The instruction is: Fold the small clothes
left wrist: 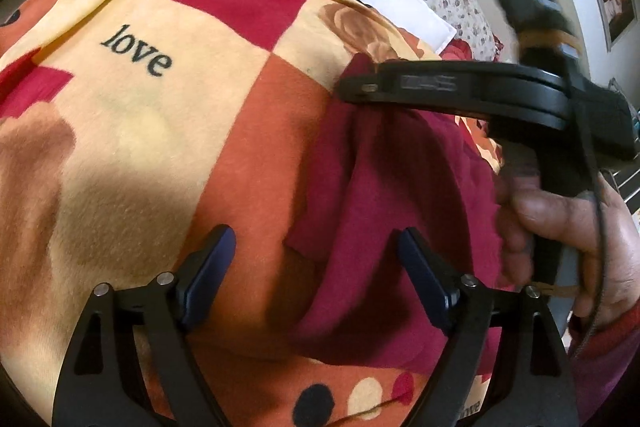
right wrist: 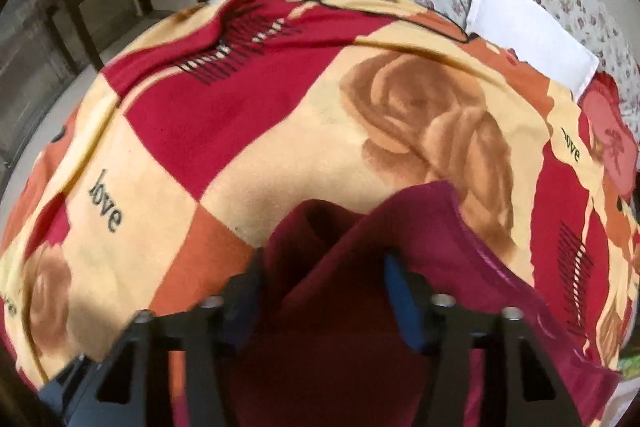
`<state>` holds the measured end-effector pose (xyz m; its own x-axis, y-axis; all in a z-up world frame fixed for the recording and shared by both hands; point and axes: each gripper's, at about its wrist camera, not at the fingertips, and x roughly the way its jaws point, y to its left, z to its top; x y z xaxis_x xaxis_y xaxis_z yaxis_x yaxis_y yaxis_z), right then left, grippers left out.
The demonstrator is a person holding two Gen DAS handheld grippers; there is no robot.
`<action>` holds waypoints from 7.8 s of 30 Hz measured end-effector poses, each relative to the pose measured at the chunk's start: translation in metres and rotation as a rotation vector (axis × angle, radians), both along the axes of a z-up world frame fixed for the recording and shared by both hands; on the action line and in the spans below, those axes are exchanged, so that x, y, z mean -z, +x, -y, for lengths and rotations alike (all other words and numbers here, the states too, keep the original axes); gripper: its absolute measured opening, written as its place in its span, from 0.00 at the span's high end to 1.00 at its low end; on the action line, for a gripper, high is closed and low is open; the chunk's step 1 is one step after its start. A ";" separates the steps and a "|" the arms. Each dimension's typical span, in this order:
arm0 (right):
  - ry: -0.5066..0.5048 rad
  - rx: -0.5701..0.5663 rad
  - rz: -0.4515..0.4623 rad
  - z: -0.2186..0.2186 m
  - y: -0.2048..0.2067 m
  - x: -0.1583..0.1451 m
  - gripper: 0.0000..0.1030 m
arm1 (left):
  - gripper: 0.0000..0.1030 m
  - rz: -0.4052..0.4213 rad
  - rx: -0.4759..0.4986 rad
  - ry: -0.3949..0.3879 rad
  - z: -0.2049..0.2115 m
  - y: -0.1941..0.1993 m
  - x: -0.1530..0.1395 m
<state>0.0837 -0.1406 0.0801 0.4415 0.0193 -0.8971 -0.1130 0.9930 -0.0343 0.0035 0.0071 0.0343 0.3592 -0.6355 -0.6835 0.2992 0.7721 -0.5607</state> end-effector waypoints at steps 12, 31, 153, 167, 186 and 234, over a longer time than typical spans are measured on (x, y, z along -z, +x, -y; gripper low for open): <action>0.275 0.014 0.060 0.040 -0.035 -0.033 0.85 | 0.46 0.015 0.050 -0.080 0.015 0.011 0.001; 0.047 0.062 -0.109 -0.004 0.002 0.000 0.37 | 0.71 0.086 0.029 -0.056 0.020 -0.007 -0.014; 0.635 0.529 0.291 0.290 -0.337 0.028 0.28 | 0.30 0.170 0.449 0.082 0.196 -0.087 -0.041; 0.706 0.526 0.323 0.300 -0.333 0.037 0.24 | 0.20 0.066 0.497 0.029 0.220 -0.071 -0.018; 0.800 0.400 0.354 0.281 -0.309 0.030 0.49 | 0.43 0.032 0.498 0.003 0.208 -0.081 -0.032; 0.401 0.219 0.207 0.130 -0.289 -0.024 0.53 | 0.38 0.222 0.179 0.356 0.083 -0.116 -0.042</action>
